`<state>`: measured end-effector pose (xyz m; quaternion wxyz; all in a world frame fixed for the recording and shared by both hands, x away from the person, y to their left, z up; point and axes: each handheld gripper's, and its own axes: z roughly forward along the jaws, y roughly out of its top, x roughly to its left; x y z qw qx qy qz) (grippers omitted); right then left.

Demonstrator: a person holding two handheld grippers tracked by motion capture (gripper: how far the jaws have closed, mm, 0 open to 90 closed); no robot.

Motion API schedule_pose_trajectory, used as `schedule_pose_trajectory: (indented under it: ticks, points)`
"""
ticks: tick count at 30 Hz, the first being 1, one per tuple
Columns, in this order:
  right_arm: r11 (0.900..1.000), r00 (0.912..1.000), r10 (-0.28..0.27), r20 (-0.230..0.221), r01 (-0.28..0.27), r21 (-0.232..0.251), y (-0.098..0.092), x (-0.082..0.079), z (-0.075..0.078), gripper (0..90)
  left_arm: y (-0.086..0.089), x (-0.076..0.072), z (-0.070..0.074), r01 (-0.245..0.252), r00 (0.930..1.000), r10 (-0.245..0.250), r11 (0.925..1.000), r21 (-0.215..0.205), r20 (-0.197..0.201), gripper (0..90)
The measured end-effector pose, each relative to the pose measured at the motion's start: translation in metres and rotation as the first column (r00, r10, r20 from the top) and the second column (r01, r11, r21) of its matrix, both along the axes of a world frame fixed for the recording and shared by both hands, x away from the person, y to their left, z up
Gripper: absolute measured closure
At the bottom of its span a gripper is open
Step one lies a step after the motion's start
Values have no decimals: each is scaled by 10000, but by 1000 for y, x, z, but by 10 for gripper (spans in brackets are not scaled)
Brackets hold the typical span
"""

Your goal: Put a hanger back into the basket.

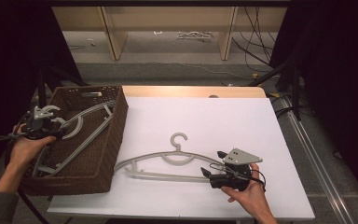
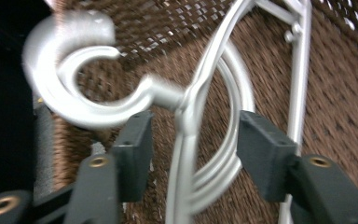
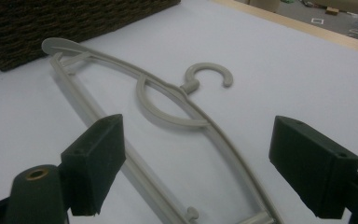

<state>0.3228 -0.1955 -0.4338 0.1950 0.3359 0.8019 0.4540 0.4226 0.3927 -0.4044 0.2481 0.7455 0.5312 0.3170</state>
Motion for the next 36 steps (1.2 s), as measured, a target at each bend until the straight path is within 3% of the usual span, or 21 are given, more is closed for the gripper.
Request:
schedule_pose_trajectory:
  ticks: [6, 7, 9, 12, 16, 19, 24, 27, 33, 36]
  points:
    - [10000, 10000, 6, -16, -6, -20, 0, 0, 0, 195, -8, -10, 10, -61, 9988, 110, 9948, -1017, 476, 350]
    - [10000, 10000, 6, -16, -6, -20, 0, 0, 0, 195, -10, -12, 12, -47, 9987, 99, 9949, -1012, 504, 350]
    - [10000, 10000, 8, -10, -8, -18, 0, 0, 0, 195, -16, -17, 18, 78, 9965, 30, 9915, -1299, 833, 344]
    - [10000, 10000, -7, 21, 7, -22, 0, 0, 0, 195, -28, -26, 25, 338, 9918, -82, 9794, -1991, 1279, 331]
    - [10000, 10000, -12, 45, 12, -5, 0, 0, 0, 195, -50, -41, 32, 839, 9848, -432, 9665, -2426, 1685, 308]
    - [10000, 10000, 27, 37, -27, -29, 1, -1, 0, 195, -68, -49, 36, 1234, 9807, -741, 9524, -2789, 1807, 258]
    - [10000, 10000, 4, 44, -4, -50, 0, -1, 0, 195, -98, -60, 37, 2072, 9673, -1463, 9270, -3127, 2072, 178]
    - [10000, 10000, 0, 20, 1, -66, 0, -1, 0, 195, -114, -65, 36, 2586, 9561, -1941, 9111, -3211, 2193, 179]
    - [9999, 9999, -89, 75, 90, -103, -2, -2, -1, 198, -139, -70, 30, 3160, 9389, -2437, 8903, -3278, 2432, 188]
    - [9999, 9998, -170, 102, 170, -17, -4, -2, -1, 198, -152, -74, 27, 3586, 9231, -2817, 8763, -3217, 2616, 189]
